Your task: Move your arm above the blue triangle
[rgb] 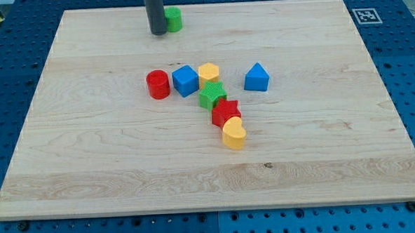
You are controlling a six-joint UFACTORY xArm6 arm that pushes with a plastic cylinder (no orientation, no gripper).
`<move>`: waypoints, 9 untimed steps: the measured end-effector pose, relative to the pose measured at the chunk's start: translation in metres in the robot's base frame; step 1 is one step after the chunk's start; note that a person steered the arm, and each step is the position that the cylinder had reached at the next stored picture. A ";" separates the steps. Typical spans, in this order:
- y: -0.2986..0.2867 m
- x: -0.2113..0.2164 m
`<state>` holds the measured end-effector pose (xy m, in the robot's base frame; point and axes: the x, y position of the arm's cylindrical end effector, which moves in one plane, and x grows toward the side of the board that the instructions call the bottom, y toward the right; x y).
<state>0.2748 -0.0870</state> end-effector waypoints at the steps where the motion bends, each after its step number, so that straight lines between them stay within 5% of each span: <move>1: 0.008 0.011; 9: 0.160 0.056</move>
<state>0.3311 0.0728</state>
